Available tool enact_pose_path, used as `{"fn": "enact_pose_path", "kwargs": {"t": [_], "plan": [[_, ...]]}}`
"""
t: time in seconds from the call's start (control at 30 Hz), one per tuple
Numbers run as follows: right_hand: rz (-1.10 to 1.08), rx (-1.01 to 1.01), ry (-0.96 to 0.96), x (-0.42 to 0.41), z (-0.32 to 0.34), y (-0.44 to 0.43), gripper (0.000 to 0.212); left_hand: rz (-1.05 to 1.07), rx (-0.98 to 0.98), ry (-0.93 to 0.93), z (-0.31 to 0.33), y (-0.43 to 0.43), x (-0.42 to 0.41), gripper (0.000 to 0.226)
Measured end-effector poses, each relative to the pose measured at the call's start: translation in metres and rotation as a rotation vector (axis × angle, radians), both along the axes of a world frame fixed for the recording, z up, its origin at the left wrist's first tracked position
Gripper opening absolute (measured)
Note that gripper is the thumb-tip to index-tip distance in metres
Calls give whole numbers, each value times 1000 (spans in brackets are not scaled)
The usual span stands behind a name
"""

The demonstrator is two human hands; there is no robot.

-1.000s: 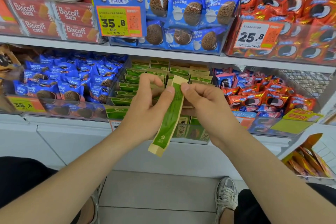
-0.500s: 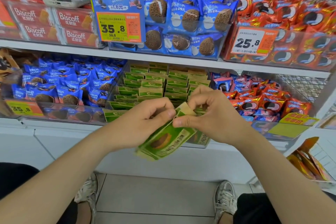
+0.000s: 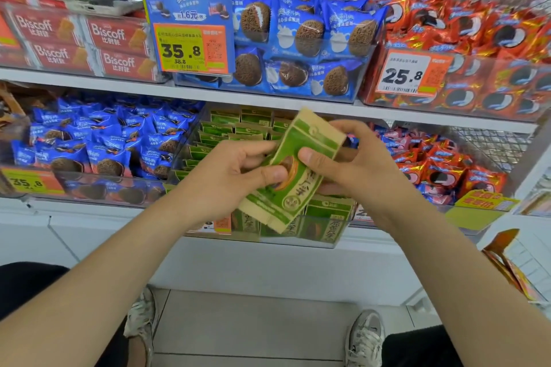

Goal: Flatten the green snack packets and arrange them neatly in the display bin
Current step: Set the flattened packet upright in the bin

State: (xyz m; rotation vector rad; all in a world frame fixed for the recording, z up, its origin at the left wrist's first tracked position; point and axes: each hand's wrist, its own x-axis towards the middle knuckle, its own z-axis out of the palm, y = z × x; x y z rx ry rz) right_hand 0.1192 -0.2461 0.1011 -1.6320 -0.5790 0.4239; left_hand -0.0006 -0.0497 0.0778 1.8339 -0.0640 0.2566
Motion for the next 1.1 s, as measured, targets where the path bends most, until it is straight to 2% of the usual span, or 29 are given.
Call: {"fn": "enact_pose_path", "kwargs": {"t": [0.03, 0.07, 0.13, 0.2, 0.3, 0.37, 0.47, 0.57, 0.63, 0.73, 0.87, 0.97, 1.03, 1.1], "plan": [[85, 9, 159, 1, 2, 0, 56, 34, -20, -51, 0, -1, 4, 37], [160, -7, 229, 1, 3, 0, 51, 58, -44, -87, 0, -2, 9, 35], [188, -52, 144, 3, 1, 3, 38, 102, -69, -99, 1, -1, 19, 32], [68, -19, -30, 8, 0, 9, 35, 164, -12, -88, 3, 4, 29, 32], [-131, 30, -357, 21, -4, 16, 46, 357, 293, -122, -2, 18, 44, 26], [-201, 41, -474, 32, -11, 19, 60, 466, 557, -146, -11, 29, 54, 20], [-220, 78, -501, 45, -20, 27, 70, 418, 836, -43, -22, 41, 69, 20], [-188, 70, -588, 54, -24, 36, 63, 304, 969, 146, -19, 45, 82, 25], [-117, 23, -642, 60, -25, 39, 54, 263, 1029, 237, -16, 49, 92, 34], [-28, -64, -679, 70, -30, 44, 47, 215, 1068, 405, -14, 60, 103, 66], [43, -81, -679, 84, -36, 51, 41, 166, 1075, 548, -14, 72, 114, 104], [23, -185, -704, 91, -39, 59, 36, 143, 1074, 589, -14, 77, 120, 108], [-24, -195, -737, 93, -40, 64, 41, 137, 1077, 577, -17, 80, 123, 112], [18, -223, -803, 91, -38, 67, 50, 138, 1068, 573, -21, 84, 126, 119]]}}
